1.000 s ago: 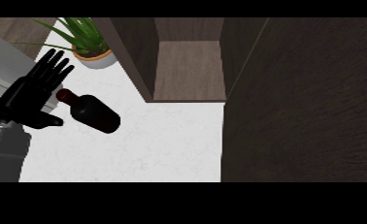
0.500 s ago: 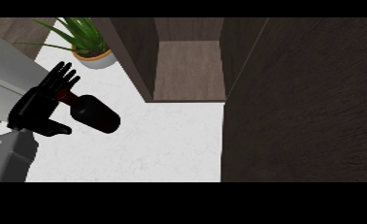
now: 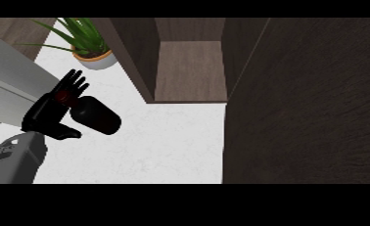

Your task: Pick up the wine, place it into the cabinet and close the cabinet

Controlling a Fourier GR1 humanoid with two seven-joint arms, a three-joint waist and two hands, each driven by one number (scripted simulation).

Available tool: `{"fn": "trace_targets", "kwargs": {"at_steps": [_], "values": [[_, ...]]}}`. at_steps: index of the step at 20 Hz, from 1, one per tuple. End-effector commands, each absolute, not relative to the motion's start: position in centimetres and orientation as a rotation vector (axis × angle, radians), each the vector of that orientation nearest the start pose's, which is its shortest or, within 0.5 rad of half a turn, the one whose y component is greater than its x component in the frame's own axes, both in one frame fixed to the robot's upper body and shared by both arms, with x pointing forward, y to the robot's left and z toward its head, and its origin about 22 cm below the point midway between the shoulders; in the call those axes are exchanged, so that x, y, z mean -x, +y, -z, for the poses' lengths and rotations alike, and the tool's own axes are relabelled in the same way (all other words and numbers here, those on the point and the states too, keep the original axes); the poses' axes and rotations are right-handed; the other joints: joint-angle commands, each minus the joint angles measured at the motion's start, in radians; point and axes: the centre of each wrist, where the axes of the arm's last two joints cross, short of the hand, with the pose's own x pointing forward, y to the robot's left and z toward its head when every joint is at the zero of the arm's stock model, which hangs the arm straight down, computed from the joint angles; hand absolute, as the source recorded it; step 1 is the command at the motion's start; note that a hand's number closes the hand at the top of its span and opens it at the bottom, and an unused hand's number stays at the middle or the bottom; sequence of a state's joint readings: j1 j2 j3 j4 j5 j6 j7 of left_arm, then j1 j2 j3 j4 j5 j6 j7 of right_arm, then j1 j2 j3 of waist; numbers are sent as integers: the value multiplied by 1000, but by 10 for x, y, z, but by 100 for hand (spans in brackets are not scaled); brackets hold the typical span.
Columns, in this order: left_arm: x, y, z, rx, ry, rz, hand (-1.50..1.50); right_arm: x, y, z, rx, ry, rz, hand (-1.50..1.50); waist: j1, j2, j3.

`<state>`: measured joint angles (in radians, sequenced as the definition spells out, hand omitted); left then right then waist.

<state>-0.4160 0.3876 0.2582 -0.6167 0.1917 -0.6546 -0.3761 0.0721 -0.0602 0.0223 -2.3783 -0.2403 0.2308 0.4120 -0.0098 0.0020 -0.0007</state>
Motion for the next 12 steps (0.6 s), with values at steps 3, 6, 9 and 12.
{"fn": "trace_targets", "kwargs": {"at_steps": [3,6,9,12], "values": [[-307,378,70,386,-1451,74,-150,-154,-235,-170,-276,-1903,-249,-150,-3,1,0],[-287,377,94,390,-1451,78,-150,-155,-242,-172,-286,-1907,-280,-150,-14,6,-2],[-284,378,97,371,-1449,81,-150,-146,-237,-172,-278,-1915,-261,-150,-8,3,-1],[-284,367,103,402,-1422,102,-150,-158,-244,-158,-248,-1926,-247,-150,-5,2,0]]}}
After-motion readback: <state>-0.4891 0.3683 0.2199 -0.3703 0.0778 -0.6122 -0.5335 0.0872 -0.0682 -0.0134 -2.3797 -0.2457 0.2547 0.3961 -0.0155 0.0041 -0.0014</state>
